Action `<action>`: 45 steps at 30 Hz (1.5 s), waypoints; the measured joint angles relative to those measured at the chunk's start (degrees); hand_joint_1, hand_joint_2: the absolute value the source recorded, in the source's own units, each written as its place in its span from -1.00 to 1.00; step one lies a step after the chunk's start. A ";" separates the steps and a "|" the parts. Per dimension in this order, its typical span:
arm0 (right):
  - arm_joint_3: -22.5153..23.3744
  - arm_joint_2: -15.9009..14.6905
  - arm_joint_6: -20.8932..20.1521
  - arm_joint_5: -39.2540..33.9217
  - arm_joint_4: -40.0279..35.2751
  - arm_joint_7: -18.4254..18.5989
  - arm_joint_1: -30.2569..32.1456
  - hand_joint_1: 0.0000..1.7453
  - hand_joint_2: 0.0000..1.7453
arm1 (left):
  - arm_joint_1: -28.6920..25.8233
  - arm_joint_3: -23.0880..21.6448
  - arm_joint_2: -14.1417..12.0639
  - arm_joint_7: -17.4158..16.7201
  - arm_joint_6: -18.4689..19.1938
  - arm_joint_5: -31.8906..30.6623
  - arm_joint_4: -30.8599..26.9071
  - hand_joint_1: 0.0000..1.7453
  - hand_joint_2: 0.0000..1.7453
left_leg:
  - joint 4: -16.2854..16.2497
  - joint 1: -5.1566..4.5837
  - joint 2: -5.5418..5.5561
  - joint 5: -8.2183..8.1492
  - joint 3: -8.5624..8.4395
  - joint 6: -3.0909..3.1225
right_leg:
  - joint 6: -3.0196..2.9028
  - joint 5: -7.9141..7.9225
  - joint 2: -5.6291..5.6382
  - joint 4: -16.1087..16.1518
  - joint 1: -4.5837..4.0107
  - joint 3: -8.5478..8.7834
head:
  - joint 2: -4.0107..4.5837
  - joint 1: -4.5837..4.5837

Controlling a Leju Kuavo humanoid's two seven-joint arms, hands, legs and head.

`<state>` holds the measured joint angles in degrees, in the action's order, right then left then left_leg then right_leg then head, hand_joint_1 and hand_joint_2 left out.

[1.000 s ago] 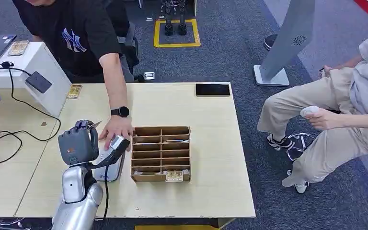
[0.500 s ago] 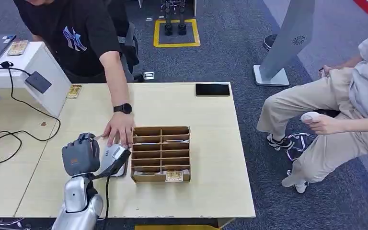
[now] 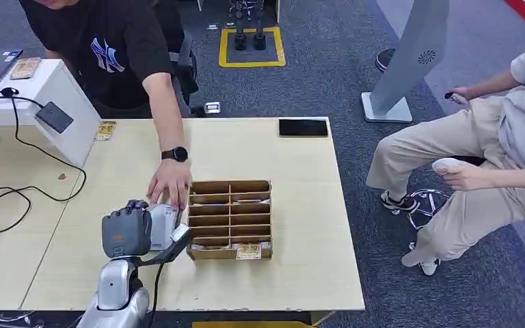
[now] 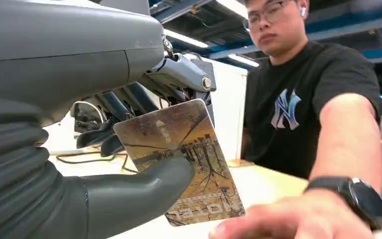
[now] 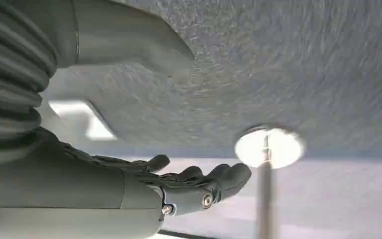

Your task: Pass the card to the sensor for recognition and then transmit it.

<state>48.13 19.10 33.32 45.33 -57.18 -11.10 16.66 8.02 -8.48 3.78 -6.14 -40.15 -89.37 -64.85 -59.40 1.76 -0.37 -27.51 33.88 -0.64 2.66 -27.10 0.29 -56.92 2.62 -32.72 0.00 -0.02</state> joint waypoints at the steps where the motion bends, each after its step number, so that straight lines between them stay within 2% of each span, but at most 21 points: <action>1: 0.93 0.00 3.06 -5.87 1.13 -0.13 -1.37 -1.00 1.00 | -0.40 0.00 0.06 0.32 -0.02 0.06 0.02 1.00 1.00 | 0.00 0.00 -0.01 0.00 -0.04 0.00 | 0.00 0.00 0.01 0.00 0.00 0.00 | 0.00 0.00; 2: 2.52 -0.04 4.54 -9.17 2.08 -0.62 -2.80 -1.00 1.00 | -0.85 0.00 0.13 0.57 -0.02 0.11 0.02 1.00 1.00 | 0.00 0.00 0.00 0.00 -0.05 0.00 | 0.00 0.00 0.01 0.00 0.00 0.04 | 0.00 0.02; 4: 6.07 -0.35 4.80 -10.16 3.47 -1.19 -5.07 -1.00 1.00 | -1.81 0.00 0.13 0.85 -0.04 0.33 -0.09 1.00 1.00 | 0.00 0.00 0.00 0.00 -0.06 0.00 | 0.00 0.00 0.01 0.00 0.00 0.04 | 0.00 -0.09; 8: 8.92 -1.16 4.62 -11.00 6.52 -1.36 -8.41 -1.00 1.00 | -2.47 0.00 0.11 1.49 -0.04 0.81 -0.37 1.00 1.00 | 0.00 0.01 0.10 0.00 -0.09 0.01 | 0.03 -0.02 -0.17 0.00 -0.01 0.11 | 0.00 -0.09; 11: 12.54 -2.93 3.45 -11.72 11.75 0.30 -12.10 -1.00 1.00 | -2.57 0.00 0.15 2.90 -0.04 2.03 -0.48 1.00 1.00 | 0.00 0.01 0.03 0.01 -0.17 0.00 | 0.02 -0.02 -0.07 0.00 -0.01 0.12 | 0.00 -0.02; 15: 14.40 -4.33 3.05 -11.43 15.69 0.87 -14.50 -1.00 1.00 | -2.76 0.00 0.42 3.23 -0.04 2.38 -0.59 1.00 1.00 | -0.01 0.01 0.06 0.01 -0.16 0.01 | 0.02 -0.02 -0.11 0.00 -0.01 0.16 | 0.00 0.00; 21: 15.50 -5.68 2.67 -10.75 18.49 1.33 -15.69 -1.00 1.00 | -2.81 0.00 0.48 3.62 -0.04 2.38 -0.77 1.00 1.00 | -0.01 0.00 0.07 0.00 -0.15 0.01 | 0.03 -0.02 -0.11 0.01 0.00 0.16 | 0.00 -0.02; 25: 15.47 -9.45 0.86 -6.39 24.48 3.82 -16.82 -1.00 1.00 | -2.83 0.02 0.68 5.48 -0.04 2.58 -0.96 1.00 1.00 | -0.01 -0.01 0.07 0.00 -0.14 0.02 | 0.03 -0.02 -0.11 0.01 0.00 0.15 | 0.00 0.02; 32: 15.45 -13.70 -0.08 -4.81 30.73 4.37 -18.26 -1.00 1.00 | -2.80 0.20 0.94 6.05 -0.04 2.10 -1.07 1.00 1.00 | -0.02 -0.02 0.07 0.00 -0.15 0.02 | 0.03 -0.02 -0.11 0.01 0.01 0.15 | 0.00 0.02; 39: 15.45 -15.02 -1.78 -3.54 32.96 5.46 -18.64 -1.00 1.00 | -2.51 0.20 0.77 3.81 -0.04 0.39 -0.88 1.00 1.00 | -0.01 -0.01 0.07 0.00 -0.14 0.02 | 0.03 -0.02 -0.10 0.01 0.00 0.12 | 0.00 0.02; 45: 15.47 -15.95 -3.60 -1.84 33.72 5.53 -18.95 -1.00 1.00 | -0.51 -1.62 -1.05 2.38 -0.04 0.22 2.31 1.00 1.00 | -0.01 -0.01 0.07 0.00 -0.15 0.02 | 0.03 -0.02 -0.10 0.01 0.01 0.14 | 0.00 0.00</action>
<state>63.60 3.15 29.73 43.49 -23.45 -5.57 -2.29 7.52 -10.10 2.73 -3.76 -40.20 -89.15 -62.54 -59.41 1.75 -0.30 -27.51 33.73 -0.62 2.69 -27.12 0.18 -56.91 2.63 -32.59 0.00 -0.02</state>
